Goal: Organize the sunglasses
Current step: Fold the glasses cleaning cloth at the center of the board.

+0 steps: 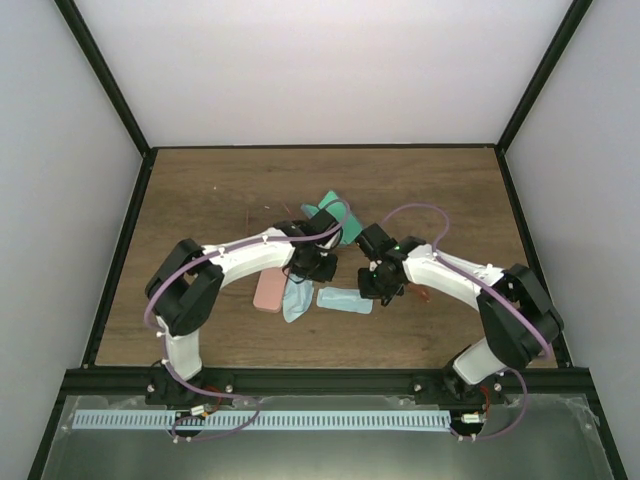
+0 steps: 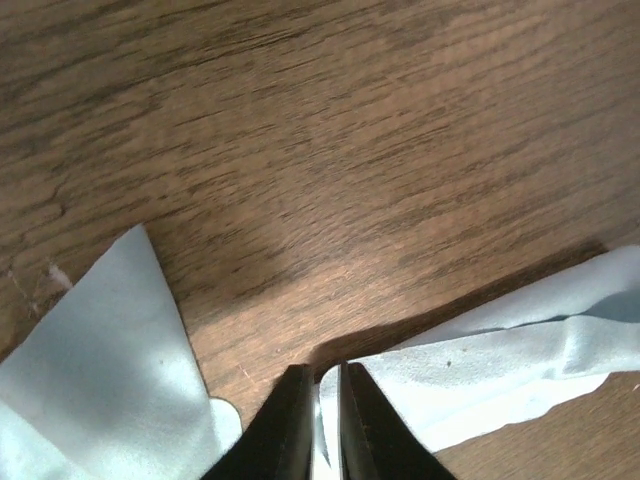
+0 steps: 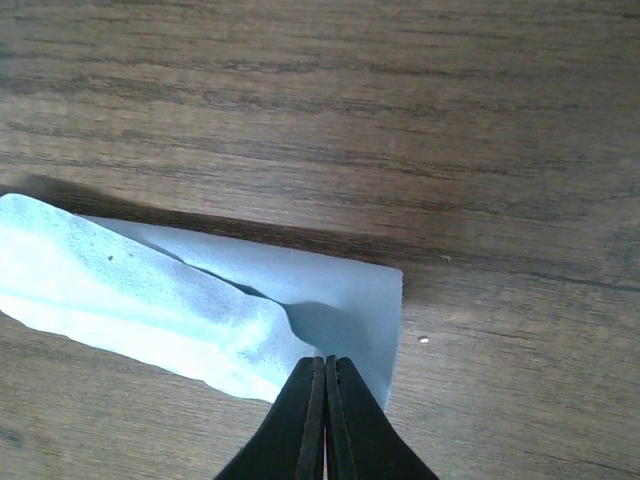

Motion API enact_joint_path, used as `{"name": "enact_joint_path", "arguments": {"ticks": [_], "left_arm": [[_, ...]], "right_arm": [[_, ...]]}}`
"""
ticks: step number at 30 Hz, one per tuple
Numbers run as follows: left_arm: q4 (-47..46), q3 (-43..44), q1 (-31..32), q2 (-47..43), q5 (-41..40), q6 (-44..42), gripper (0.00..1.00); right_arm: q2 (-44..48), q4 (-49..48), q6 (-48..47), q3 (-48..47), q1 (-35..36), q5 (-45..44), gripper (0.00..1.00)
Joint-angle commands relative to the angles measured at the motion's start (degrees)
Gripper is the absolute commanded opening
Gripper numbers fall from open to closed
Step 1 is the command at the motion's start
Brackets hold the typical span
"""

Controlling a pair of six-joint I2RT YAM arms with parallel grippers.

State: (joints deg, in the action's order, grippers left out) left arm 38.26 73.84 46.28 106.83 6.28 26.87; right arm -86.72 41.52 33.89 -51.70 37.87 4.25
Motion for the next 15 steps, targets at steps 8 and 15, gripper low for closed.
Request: {"name": "enact_joint_path", "arguments": {"ticks": [8, 15], "left_arm": [[1.18, 0.65, 0.80, 1.65, 2.59, -1.03, 0.33], [0.71, 0.98, 1.34, 3.18, 3.01, -0.95, 0.32]], "right_arm": [[-1.78, -0.11, -0.67, -0.85, 0.62, -0.79, 0.01], [-1.79, -0.30, -0.75, -0.59, 0.63, -0.64, 0.01]]}}
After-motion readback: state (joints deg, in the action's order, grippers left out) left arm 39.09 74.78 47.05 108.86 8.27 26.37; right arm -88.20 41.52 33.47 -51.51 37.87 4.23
